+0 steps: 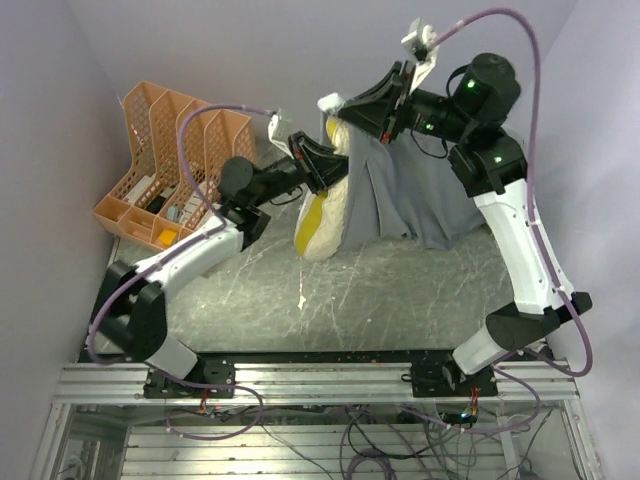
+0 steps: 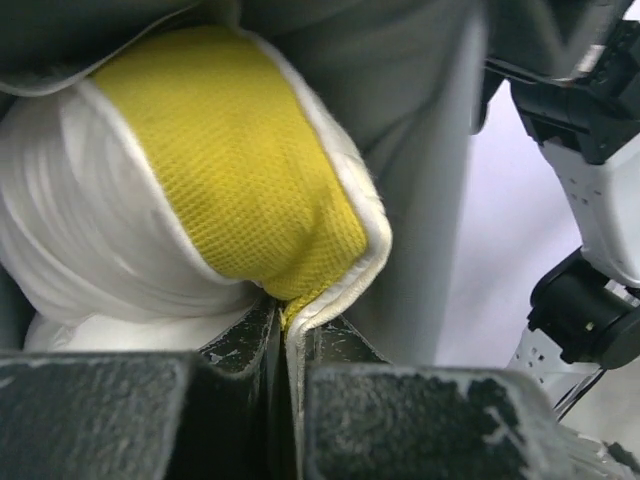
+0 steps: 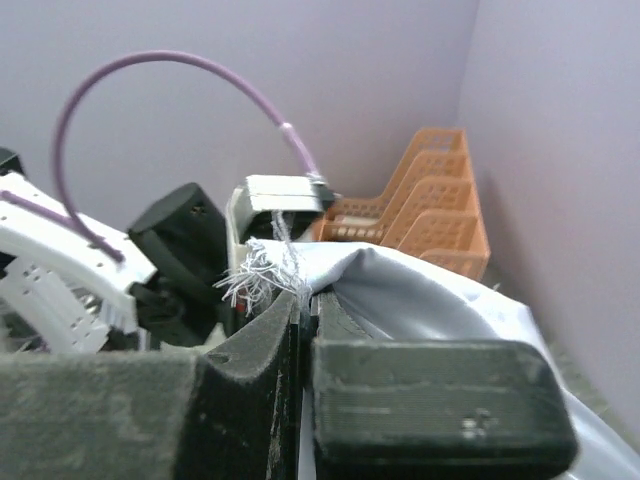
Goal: Put the pillow into the pillowcase
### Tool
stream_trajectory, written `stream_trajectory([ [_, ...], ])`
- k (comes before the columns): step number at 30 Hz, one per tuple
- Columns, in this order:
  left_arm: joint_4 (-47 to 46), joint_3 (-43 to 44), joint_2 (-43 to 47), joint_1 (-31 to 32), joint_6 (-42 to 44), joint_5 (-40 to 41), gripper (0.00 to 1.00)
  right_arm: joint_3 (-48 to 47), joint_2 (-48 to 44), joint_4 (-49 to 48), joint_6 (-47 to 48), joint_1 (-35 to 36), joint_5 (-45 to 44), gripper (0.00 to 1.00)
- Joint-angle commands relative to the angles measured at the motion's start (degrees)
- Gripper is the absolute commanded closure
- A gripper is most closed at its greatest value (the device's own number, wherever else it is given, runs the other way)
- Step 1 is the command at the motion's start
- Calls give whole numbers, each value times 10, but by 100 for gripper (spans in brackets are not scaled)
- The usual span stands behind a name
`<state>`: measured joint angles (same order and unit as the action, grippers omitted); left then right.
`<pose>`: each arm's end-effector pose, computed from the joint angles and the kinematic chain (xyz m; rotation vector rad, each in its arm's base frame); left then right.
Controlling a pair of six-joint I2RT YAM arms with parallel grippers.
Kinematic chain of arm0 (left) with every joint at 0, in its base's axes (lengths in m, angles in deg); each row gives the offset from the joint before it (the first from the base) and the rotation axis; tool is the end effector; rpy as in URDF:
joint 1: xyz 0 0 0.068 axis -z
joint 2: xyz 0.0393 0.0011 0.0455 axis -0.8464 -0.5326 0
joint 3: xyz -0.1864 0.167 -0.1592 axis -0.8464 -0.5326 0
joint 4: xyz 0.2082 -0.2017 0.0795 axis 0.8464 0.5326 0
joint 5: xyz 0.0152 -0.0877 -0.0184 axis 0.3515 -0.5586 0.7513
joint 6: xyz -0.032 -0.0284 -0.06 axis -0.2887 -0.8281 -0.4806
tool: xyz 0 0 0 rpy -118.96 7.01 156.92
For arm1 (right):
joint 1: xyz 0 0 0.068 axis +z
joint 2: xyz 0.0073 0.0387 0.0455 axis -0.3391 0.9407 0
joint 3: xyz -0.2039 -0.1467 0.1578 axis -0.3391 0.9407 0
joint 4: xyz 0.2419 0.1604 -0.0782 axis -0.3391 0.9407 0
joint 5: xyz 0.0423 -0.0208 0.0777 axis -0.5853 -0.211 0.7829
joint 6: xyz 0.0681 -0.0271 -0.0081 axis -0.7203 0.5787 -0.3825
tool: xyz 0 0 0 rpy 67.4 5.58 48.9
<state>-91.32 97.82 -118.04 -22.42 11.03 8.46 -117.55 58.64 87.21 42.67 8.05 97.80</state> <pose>0.2995 -0.2560 0.4399 0.5644 1.1502 -1.4676 0.2947 0.2058 0.6236 -0.9075 1.2450 1.0731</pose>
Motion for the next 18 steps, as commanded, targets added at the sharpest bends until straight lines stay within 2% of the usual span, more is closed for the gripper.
stream_trajectory([
  [1,-185,-69,-118,2,-94,5,93,121,11,-70,-47,7,82,100],
  [4,-328,-93,-178,2,-152,5,93,180,1,-80,-40,7,89,100],
  [8,-418,-126,-225,8,-173,-2,91,235,5,-83,-27,-15,90,100],
  [10,-461,-162,-233,11,-174,9,87,254,19,-79,-19,-17,88,100],
  [12,-502,-218,-232,12,-169,33,81,261,36,-74,-9,-20,82,100],
  [14,-521,-273,-223,13,-155,66,70,258,59,-71,-3,-25,71,100],
  [16,-502,-322,-199,11,-128,104,57,234,92,-58,9,-29,49,100],
  [18,-431,-365,-151,10,-85,141,47,191,143,-31,24,-29,29,100],
])
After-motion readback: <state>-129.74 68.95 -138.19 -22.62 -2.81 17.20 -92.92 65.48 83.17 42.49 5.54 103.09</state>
